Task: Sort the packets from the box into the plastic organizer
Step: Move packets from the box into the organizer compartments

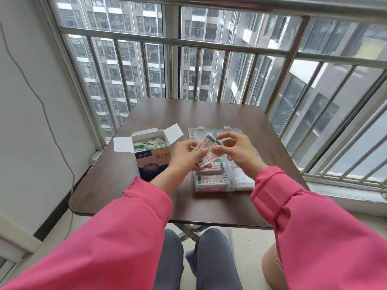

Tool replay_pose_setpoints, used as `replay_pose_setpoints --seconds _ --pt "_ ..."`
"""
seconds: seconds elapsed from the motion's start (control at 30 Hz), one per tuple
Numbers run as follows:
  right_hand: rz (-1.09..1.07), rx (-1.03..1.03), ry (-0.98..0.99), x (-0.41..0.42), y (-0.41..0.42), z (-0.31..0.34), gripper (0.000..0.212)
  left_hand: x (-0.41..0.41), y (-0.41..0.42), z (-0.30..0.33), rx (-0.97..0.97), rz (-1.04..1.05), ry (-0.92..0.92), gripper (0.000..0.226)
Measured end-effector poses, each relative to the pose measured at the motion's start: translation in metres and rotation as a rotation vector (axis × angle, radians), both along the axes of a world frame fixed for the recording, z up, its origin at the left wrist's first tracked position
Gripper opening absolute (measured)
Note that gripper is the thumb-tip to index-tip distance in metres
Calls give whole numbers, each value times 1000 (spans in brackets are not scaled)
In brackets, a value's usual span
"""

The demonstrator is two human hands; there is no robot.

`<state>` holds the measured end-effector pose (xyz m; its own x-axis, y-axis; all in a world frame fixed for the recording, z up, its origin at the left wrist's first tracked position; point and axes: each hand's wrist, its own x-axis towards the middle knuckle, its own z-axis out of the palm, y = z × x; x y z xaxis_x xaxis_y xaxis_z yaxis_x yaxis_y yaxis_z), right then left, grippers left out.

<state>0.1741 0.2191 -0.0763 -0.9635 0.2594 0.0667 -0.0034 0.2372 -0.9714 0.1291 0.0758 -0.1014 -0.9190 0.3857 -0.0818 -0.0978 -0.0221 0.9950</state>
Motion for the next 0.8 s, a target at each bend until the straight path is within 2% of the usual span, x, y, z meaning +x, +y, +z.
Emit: replay_pose_setpoints --seconds 0.17,0.23,0.3,0.43,0.6,0.8 --pt "-55 78 -19 -3 4 -1 13 -5 1 -2 -66 6 56 14" --pt "-110 101 -33 -8 8 -4 10 -8 1 -5 -197 43 169 16" --pt "-211 118 -50 -13 14 -8 17 -10 1 -6 -334 86 304 16" --pt "-334 175 -112 -21 19 -12 21 -9 1 -3 -434 137 425 15" --pt "-263 291 -195 -32 9 -18 23 -11 2 -10 -541 105 495 14" --pt "-164 562 -270 -38 2 -20 28 -18 4 -15 -630 91 545 13"
